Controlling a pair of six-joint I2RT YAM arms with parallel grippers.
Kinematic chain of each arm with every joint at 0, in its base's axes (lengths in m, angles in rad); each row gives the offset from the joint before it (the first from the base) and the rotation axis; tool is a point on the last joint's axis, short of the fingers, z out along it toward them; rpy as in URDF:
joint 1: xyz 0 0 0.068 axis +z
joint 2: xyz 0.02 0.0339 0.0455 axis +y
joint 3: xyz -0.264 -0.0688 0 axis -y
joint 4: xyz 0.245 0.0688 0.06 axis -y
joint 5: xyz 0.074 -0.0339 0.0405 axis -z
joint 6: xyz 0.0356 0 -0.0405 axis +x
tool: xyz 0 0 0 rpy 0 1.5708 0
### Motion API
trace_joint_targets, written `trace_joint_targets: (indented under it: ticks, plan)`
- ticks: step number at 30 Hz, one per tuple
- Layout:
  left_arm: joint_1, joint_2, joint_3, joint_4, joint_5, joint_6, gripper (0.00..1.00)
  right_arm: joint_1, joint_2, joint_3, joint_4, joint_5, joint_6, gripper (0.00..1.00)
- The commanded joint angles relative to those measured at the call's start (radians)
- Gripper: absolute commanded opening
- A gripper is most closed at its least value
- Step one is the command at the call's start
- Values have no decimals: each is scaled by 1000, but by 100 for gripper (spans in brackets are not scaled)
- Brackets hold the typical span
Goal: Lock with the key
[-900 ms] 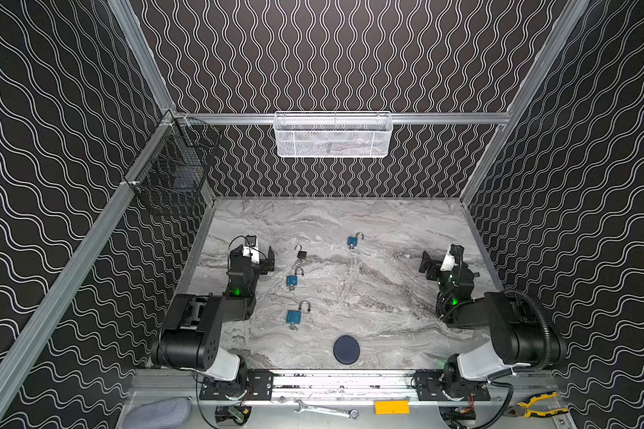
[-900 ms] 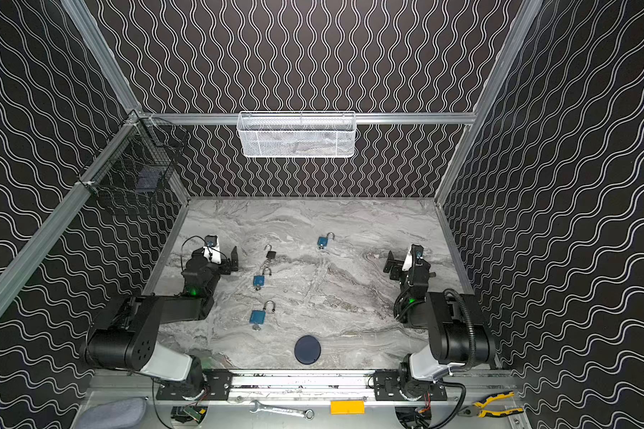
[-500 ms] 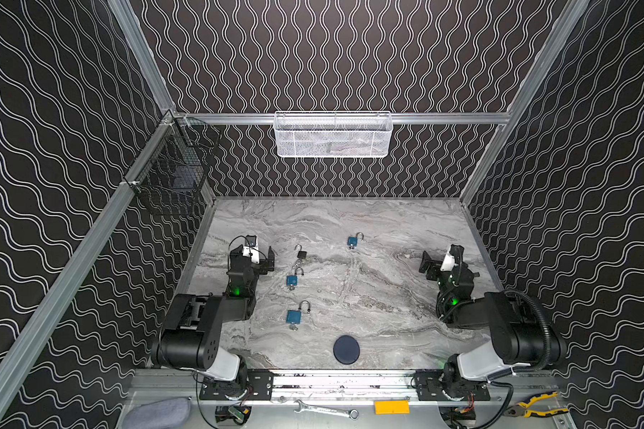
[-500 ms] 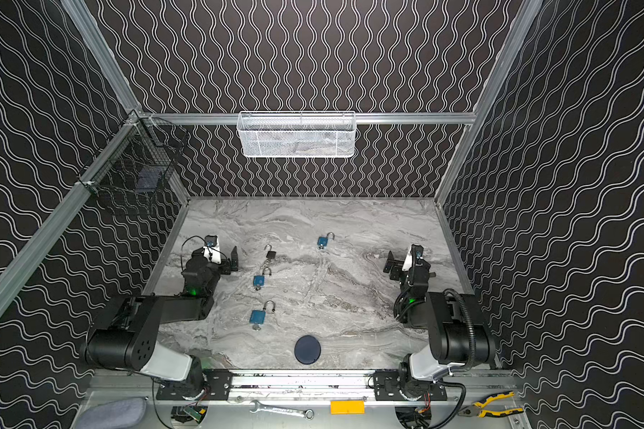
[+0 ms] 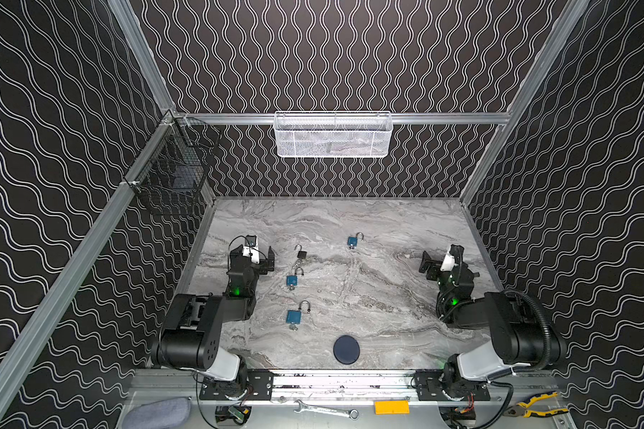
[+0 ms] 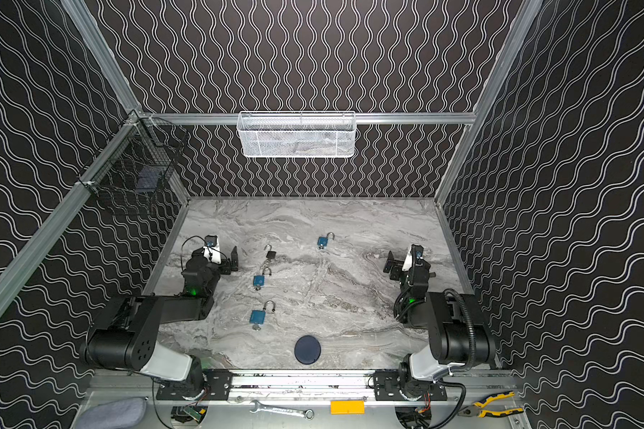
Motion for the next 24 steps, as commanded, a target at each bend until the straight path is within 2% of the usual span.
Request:
trace_joint_targets:
  ticks: [1,13,19,24]
  plan:
    - [2,2,-1,35,7,15,99,1,-4,0,16,-3,-7,100]
    - [2,-2,-2,46,-1,21,99,3,-11,-8,29,7,-10,100]
    - [1,-67,81,-167,-5,18,99,3,-74,-7,-19,44,2,100]
    - [-6,-117,87,-231,-39,-1,99,4,-182,27,-166,63,10,100]
